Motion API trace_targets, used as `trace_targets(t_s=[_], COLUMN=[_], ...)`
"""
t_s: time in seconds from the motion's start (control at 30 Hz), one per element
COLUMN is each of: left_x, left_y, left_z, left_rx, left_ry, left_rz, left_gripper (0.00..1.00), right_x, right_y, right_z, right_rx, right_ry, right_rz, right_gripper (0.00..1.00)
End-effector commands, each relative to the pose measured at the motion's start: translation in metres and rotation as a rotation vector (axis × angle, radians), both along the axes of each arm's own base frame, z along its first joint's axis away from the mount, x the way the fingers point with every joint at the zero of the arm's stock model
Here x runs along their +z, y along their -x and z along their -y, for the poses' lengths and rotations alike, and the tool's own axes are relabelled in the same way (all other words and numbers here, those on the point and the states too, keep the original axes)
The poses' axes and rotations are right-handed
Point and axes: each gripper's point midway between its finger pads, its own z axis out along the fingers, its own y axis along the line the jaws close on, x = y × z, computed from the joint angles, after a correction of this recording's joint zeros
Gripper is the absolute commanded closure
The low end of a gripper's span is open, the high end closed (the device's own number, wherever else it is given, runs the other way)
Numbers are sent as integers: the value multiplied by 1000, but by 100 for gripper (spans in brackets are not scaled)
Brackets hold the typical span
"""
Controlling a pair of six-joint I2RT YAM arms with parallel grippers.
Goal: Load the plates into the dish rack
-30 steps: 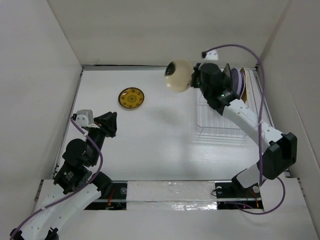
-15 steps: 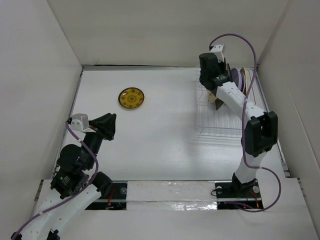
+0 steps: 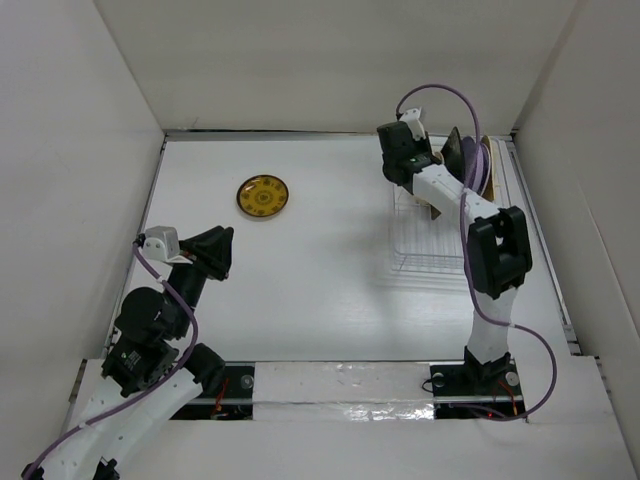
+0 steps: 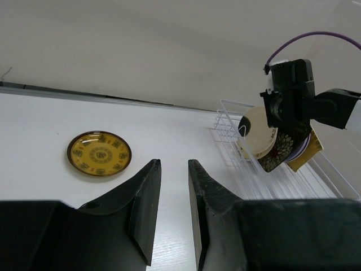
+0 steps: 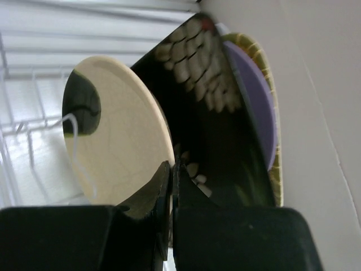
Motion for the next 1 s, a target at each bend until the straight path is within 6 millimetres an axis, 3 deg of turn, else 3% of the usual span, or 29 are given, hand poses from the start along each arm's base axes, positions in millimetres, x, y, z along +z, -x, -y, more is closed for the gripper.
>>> trace_targets(t_s=[0.0, 0.1, 0.2, 0.23, 0.33, 0.37, 0.47, 0.5, 0.53, 0.57, 0.6, 0.63, 0.7, 0.73, 0.8, 0.83, 0.9, 0.93, 0.97], left_x=[7, 3, -1, -2, -6, -7, -12, -13, -15, -17, -17, -19, -24, -27, -32, -34, -36, -37, -38], left_y=[-4, -7, -11, -12, -15, -17, -21, -22, -24, -26, -27, -28, -33, -34, -38, -39, -41, -41, -42], left_z=[1, 3, 4, 4, 4, 5, 7, 7, 7, 8, 9, 9, 11, 11, 11, 11, 12, 13, 14], left_rx=[9, 12, 20, 24, 34, 35, 43, 48, 51, 52, 54, 57, 63, 74, 83, 89, 92, 91, 91], left_ry=[18, 9, -2, -3, -15, -19, -34, -36, -42, -48, -51, -58, -71, -78, -88, -92, -96, -99, -100], left_rz=[17, 2, -14, -17, -32, -38, -57, -61, -68, -77, -80, -87, -105, -116, -135, -142, -149, -150, -151], left_gripper=[77, 77, 77, 77, 77, 77, 77, 77, 78, 80, 86, 89, 97, 100, 100, 100, 100, 100, 100], right_x=[-8, -13, -4, 2, 33, 54, 83, 99, 103, 107, 109, 108, 113, 94, 80, 60, 41, 42, 15], right_y=[-1, -2, 0, 0, 4, 8, 12, 14, 16, 17, 15, 15, 19, 14, 16, 7, 8, 2, 1], right_z=[-20, -28, -29, -30, -34, -40, -64, -80, -102, -120, -151, -172, -225, -247, -291, -310, -341, -349, -365], right_rx=[21, 33, 45, 52, 95, 111, 210, 284, 355, 411, 527, 584, 717, 750, 810, 813, 816, 817, 793], right_ry=[-24, -47, -76, -87, -147, -199, -296, -362, -406, -464, -547, -596, -745, -781, -888, -908, -977, -1003, -1037], right_rz=[9, 8, 28, 37, 96, 154, 220, 256, 261, 275, 272, 266, 271, 228, 190, 162, 133, 146, 113], right_gripper=[100, 98, 78, 63, 46, 43, 42, 42, 50, 63, 78, 100, 100, 100, 100, 100, 100, 96, 90])
